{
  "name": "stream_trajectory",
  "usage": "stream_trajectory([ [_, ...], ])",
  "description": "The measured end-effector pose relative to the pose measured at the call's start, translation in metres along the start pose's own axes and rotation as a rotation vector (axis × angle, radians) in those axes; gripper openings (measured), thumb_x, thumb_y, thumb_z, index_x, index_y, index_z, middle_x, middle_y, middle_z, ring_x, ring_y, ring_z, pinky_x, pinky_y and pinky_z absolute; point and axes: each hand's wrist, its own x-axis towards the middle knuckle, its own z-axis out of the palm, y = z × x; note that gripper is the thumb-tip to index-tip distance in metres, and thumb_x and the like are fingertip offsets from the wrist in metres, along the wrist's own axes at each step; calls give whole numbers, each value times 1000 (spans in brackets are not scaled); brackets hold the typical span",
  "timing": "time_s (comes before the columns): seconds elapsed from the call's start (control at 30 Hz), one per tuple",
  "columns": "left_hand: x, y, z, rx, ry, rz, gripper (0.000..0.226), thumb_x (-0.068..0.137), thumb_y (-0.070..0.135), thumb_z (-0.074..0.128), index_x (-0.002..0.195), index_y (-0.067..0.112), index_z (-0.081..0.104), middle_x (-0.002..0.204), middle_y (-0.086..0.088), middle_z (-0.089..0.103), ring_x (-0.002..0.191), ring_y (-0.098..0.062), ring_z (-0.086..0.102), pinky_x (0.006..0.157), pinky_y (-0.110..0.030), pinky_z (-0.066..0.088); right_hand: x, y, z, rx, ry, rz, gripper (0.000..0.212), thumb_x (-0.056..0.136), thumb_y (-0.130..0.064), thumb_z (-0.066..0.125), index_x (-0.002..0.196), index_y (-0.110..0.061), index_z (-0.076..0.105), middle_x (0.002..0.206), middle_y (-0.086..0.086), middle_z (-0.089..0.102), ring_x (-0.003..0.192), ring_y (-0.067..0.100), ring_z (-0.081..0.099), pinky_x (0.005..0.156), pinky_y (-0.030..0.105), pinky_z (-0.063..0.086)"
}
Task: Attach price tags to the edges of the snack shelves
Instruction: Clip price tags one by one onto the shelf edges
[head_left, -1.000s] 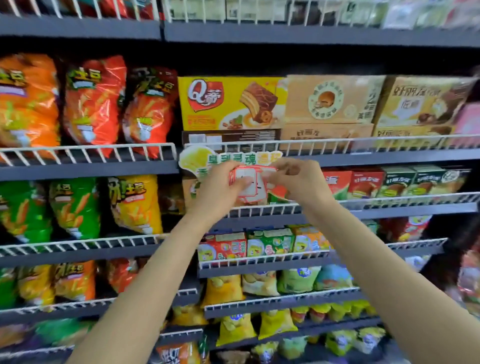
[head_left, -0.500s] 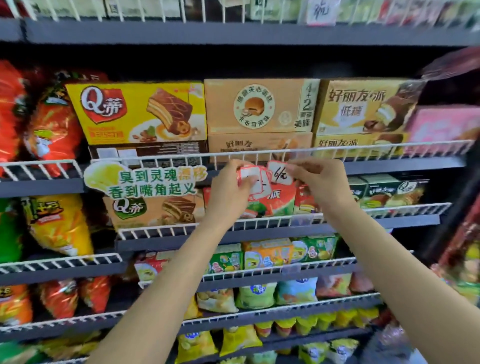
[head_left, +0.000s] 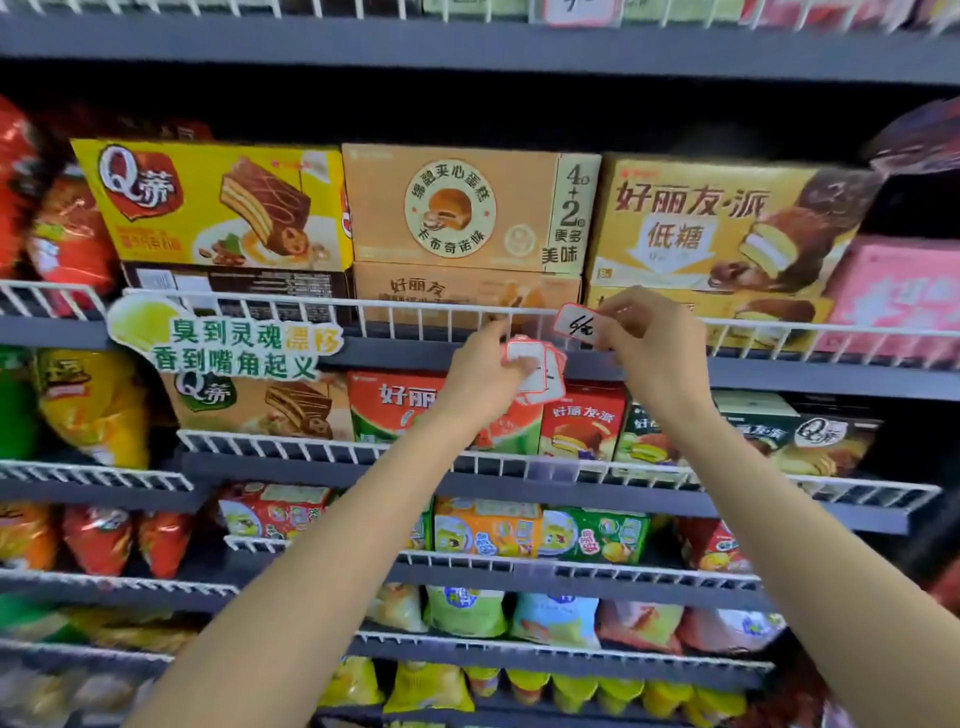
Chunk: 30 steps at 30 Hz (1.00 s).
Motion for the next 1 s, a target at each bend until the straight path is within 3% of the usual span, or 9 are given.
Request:
stream_trajectory([
  [0.07,0,2,4,-5,64,-18,52,92,18,56,141,12,37,145,-4,41,127,-17,44,98,-18,34,6,7,-3,22,-7,-13,7,90,-13,58,87,-15,64,74,4,69,66,20,66,66,38,56],
  [0.17,-2,4,11,-20,121,-30,45,93,16,55,136,13,41,139,-5,46,88,-3,51,62,3,33,11,14,-5,35,-30,-48,8,90,-13,57,86,-13,64,69,2,68,64,18,65,67,43,56],
  [0.3,-1,8,18,-9,111,-25,50,92,18,56,139,14,39,143,-4,44,126,-16,46,92,-17,35,15,16,-4,37,-50,-98,9,91,-15,56,87,-12,63,73,2,68,68,18,65,66,37,55],
  [0.4,0,10,21,-6,142,-29,49,93,18,55,139,15,40,142,-2,45,128,-17,44,85,-11,32,17,15,-4,17,-46,-145,10,91,-15,56,86,-12,63,76,1,66,67,16,61,60,17,44],
  [0.63,-1,4,18,31,122,2,51,92,19,56,141,15,39,147,-1,41,137,-17,34,110,-30,27,21,13,-2,13,-41,-201,10,91,-16,57,88,-12,65,73,-3,63,63,1,52,58,6,37],
  [0.73,-4,-2,14,24,99,19,51,92,18,57,140,17,40,146,1,41,137,-16,34,111,-31,27,23,11,1,-29,-21,-261,10,91,-17,57,90,-12,66,75,-4,63,66,9,55,60,10,39],
  [0.87,-8,-12,10,3,62,17,53,90,15,59,138,28,41,145,-3,43,131,-23,42,104,-34,38,26,9,6,-161,-32,-372,11,91,-19,57,93,-13,67,82,3,68,74,20,61,65,36,51],
  [0.93,-8,-16,8,38,42,21,53,90,14,58,137,32,40,142,-9,45,121,-35,48,91,-35,45,27,9,11,-243,-57,-400,13,91,-20,58,96,-15,68,90,4,67,79,22,60,65,38,51],
  [1.0,-8,-20,6,72,33,41,54,91,15,58,137,35,39,145,-4,42,122,-32,48,85,-29,44,29,11,15,-321,-66,-418,14,91,-22,59,98,-16,69,94,5,63,80,23,58,59,34,48],
])
